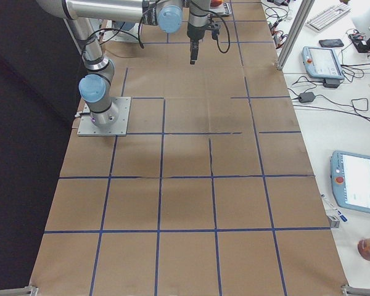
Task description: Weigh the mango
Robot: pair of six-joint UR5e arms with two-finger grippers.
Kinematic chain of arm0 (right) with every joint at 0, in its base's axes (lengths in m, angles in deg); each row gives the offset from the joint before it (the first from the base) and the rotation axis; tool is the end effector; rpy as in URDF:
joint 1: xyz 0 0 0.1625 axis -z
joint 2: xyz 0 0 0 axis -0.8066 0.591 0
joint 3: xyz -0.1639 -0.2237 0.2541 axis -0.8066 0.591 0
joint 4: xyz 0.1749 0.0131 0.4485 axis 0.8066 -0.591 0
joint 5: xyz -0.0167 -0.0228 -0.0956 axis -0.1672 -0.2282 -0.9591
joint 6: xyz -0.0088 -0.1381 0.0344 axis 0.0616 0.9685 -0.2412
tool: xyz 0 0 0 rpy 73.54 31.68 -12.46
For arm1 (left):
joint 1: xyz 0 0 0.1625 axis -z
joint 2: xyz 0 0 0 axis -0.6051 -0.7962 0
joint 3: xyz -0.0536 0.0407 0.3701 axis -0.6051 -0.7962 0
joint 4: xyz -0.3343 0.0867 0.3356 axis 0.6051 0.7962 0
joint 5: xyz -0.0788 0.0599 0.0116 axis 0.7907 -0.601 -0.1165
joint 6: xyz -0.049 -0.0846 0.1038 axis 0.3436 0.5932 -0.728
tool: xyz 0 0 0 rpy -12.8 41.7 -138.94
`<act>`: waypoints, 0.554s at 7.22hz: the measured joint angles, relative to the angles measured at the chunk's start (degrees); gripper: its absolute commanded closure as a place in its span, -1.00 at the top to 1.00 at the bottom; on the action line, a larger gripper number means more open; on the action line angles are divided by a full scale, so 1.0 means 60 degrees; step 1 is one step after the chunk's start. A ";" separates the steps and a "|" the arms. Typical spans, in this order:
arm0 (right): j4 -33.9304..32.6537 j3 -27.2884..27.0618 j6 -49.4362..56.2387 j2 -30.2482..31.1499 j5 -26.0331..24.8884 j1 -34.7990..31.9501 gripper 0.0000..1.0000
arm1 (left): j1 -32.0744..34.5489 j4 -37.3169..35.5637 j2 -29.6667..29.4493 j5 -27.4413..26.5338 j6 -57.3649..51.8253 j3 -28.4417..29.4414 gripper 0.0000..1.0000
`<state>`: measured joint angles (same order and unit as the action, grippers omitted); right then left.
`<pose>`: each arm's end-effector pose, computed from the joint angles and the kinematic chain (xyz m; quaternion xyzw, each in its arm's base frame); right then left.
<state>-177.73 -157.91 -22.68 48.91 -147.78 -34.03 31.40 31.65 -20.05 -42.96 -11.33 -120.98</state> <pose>0.1143 -0.5440 0.3498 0.0080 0.9991 0.0420 0.0074 0.1033 -0.6293 0.3312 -0.1238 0.9923 -0.0051 0.0022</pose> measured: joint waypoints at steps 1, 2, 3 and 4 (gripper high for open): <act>0.0000 0.0000 0.0000 0.0000 0.0000 0.0000 1.00 | 0.0776 0.0495 0.0340 0.0030 0.0903 0.0028 0.99; 0.0000 0.0000 0.0000 0.0000 0.0000 0.0000 1.00 | 0.1643 0.0857 0.0549 0.0059 0.1787 0.0045 0.99; 0.0000 0.0000 0.0000 0.0000 0.0000 0.0000 1.00 | 0.2442 0.1029 0.0636 0.0091 0.2580 0.0049 0.99; 0.0000 0.0000 0.0000 0.0000 -0.0001 0.0000 1.00 | 0.3058 0.1092 0.0688 0.0109 0.3126 0.0050 0.99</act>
<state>-177.73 -157.91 -22.68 48.91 -147.78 -34.03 49.75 38.20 -15.93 -42.31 7.43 -120.68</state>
